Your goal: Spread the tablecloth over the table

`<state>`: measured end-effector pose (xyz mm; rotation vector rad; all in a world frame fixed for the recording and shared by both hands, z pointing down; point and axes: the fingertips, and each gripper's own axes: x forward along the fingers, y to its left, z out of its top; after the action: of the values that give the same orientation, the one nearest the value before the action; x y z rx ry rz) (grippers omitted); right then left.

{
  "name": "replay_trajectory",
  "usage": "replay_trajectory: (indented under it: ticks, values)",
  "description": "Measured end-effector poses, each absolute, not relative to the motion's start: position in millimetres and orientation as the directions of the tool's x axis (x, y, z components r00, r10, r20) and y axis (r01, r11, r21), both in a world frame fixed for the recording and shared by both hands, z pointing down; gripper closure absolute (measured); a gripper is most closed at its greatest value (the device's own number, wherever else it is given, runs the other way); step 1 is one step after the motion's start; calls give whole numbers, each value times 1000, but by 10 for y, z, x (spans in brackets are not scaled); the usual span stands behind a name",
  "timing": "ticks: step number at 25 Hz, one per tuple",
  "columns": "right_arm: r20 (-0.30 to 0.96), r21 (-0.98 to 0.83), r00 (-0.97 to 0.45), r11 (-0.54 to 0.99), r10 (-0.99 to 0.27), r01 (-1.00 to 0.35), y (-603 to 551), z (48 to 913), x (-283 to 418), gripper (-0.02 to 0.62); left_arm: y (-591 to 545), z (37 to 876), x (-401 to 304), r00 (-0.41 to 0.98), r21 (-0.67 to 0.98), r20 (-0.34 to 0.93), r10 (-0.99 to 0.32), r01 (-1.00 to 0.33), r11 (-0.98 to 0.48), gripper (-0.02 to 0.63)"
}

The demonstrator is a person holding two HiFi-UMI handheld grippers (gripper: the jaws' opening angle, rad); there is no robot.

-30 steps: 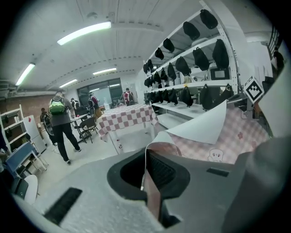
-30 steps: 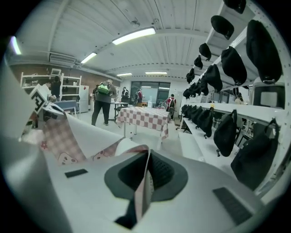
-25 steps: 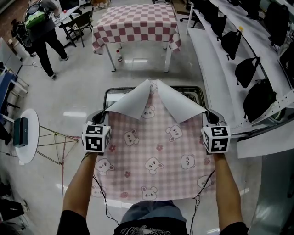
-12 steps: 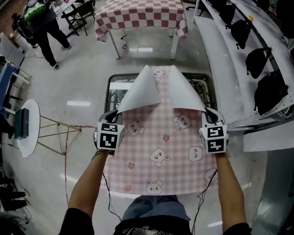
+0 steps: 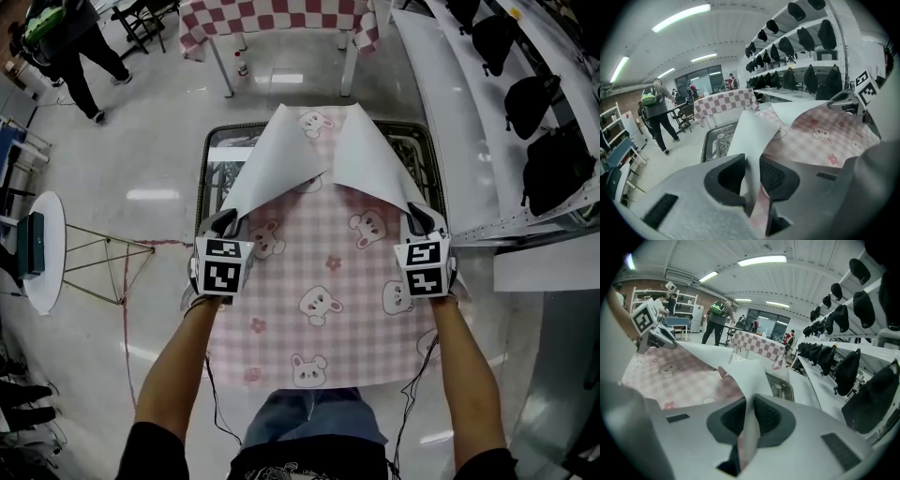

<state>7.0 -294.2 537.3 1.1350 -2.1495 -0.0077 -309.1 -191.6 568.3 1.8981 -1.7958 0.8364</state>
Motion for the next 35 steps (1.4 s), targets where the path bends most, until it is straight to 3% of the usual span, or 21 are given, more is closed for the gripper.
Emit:
replay_trajectory:
  ticks: [5,8,16,20,35]
  values:
    - [568,308,-360,597,-740,-741,-2951,5328,103,549,-1945,5657,-3122,7,-109,648,-762,-989,-102,453]
    - [578,293,-364,603,-730,-742,-2943,5328,91,476,-1940,5612,-3095,18,-90,652,-758,-991,-101,372]
    - [600,260,-390,631,-699,-731,-2894,5295,35,305,-2046,5406,-2861,78,-50,609,-789,-989,-136,276]
    - [593,278,-396,640,-701,-717,-2861,5241,-9,282,-2067,5357,-2753,106,-37,600,-793,-986,-160,272]
    - [624,374,-374,682,-686,-628,-3048,5105,108,298,-2418,5000,-2038,243,69,519,-819,-967,-244,296]
